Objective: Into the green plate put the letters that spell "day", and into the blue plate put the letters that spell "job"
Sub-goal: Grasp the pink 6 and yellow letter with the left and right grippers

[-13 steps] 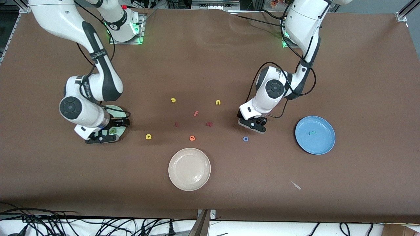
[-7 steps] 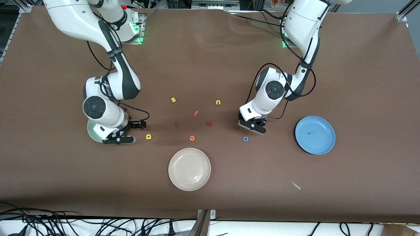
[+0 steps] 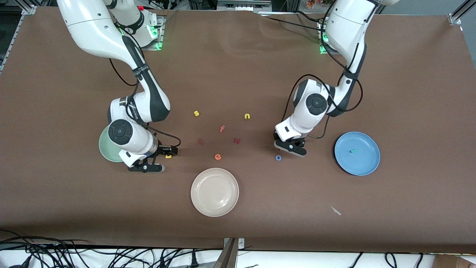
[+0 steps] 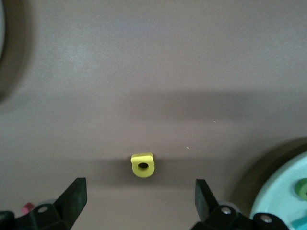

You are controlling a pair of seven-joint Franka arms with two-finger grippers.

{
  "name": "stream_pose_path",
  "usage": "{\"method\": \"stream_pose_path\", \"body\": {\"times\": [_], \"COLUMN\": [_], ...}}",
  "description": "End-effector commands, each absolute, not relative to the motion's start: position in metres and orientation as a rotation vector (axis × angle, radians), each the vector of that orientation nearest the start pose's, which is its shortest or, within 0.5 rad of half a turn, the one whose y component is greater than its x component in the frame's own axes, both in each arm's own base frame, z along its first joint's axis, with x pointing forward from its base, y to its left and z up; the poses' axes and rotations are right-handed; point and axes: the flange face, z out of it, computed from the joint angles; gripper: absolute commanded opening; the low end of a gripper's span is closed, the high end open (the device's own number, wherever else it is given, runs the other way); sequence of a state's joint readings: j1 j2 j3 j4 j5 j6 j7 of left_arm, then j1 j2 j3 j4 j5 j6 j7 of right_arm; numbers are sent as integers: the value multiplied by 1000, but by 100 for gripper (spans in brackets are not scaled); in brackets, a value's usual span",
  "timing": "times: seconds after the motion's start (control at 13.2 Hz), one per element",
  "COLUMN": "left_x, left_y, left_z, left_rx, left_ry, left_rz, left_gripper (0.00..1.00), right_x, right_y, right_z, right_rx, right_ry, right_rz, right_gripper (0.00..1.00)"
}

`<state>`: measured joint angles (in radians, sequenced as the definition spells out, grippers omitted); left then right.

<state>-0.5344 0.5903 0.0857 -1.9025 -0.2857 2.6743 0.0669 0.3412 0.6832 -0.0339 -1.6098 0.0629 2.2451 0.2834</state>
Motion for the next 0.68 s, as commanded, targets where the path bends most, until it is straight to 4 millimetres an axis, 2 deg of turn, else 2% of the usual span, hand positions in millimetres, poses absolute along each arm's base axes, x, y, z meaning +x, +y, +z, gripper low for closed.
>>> {"method": "stream_pose_path", "body": {"times": [0.0, 0.08, 0.23, 0.3, 0.45, 0.61], "left_x": [600, 601, 597, 594, 589, 584], "left_y": [-218, -184, -120, -95, -58, -6], "left_z": [264, 273, 273, 271, 266, 255], "left_rx": [-3255, -3255, -3254, -3256, -3229, -3210], "left_ry": [395, 399, 473, 485, 599, 650], "left_rz": [-243, -201, -178, -171, -164, -144], "left_gripper": [0, 0, 0, 0, 0, 0], "right_x": [661, 662, 660, 660, 659, 658], "right_y": [224, 225, 227, 226, 225, 226], "right_z": [206, 204, 198, 194, 186, 181], "right_rx": [-3113, -3109, -3109, -3111, -3113, -3113], "right_ry": [45, 45, 42, 43, 46, 44], "right_rz": [86, 73, 81, 90, 98, 96], "right_gripper": [100, 100, 100, 99, 95, 86]}}
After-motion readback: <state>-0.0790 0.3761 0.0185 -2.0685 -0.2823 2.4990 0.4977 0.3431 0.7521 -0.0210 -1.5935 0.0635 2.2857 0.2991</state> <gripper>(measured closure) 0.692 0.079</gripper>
